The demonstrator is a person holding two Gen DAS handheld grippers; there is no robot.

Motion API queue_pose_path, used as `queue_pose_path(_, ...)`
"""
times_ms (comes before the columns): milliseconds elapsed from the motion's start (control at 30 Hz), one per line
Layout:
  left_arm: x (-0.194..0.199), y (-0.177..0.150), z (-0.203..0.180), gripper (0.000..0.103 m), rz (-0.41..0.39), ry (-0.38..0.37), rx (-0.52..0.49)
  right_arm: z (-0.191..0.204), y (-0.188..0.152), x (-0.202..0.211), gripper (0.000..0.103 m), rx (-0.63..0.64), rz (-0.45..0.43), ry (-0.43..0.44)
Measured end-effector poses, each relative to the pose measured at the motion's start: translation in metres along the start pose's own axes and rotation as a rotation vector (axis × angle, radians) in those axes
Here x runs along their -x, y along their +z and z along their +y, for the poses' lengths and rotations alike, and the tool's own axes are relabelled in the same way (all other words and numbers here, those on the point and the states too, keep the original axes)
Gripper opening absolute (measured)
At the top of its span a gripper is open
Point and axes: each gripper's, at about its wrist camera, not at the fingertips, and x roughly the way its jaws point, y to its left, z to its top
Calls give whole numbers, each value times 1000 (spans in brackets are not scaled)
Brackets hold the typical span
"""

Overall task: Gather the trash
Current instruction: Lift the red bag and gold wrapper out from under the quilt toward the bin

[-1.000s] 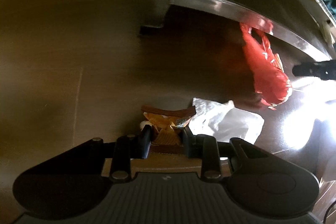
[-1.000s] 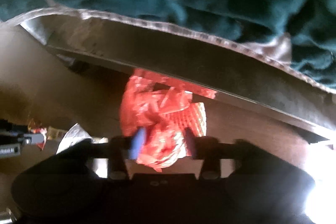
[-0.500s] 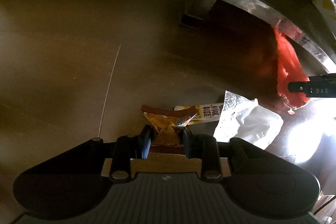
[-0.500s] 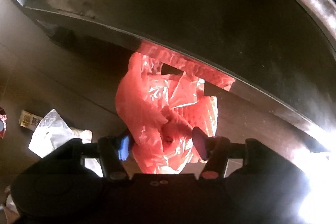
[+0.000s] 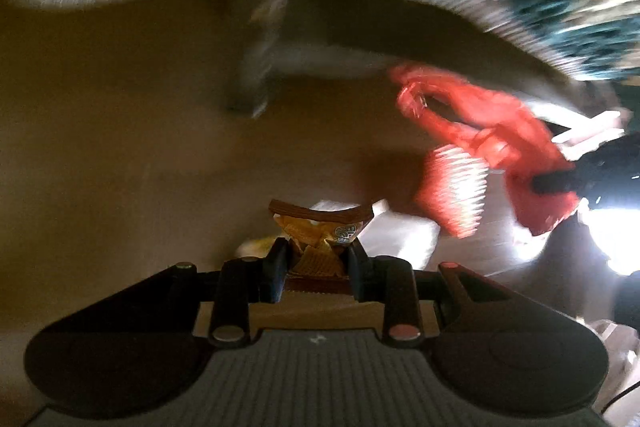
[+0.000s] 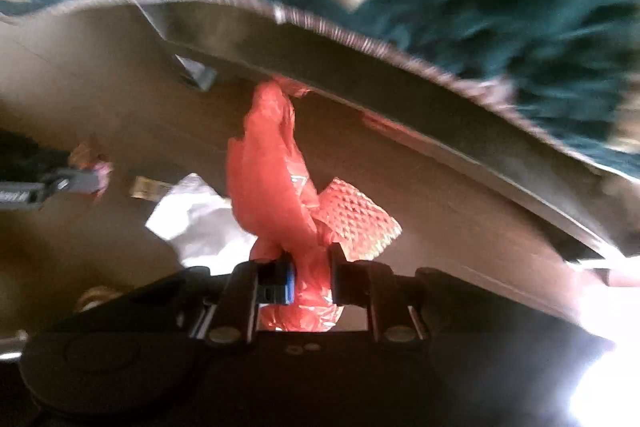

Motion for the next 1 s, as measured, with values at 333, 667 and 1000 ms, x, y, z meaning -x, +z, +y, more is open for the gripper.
queue_pose_path(333, 126, 61, -122, 30, -174, -145, -394, -27, -28, 189, 15, -160, -188, -8)
queue_pose_path(667, 246, 75, -255, 30, -374, -142, -523, -54, -88, 361, 15, -214, -414, -78)
queue_pose_path(1000, 348, 59, -405, 30, -487, -153, -601, -100, -177, 510, 15, -298, -622, -172)
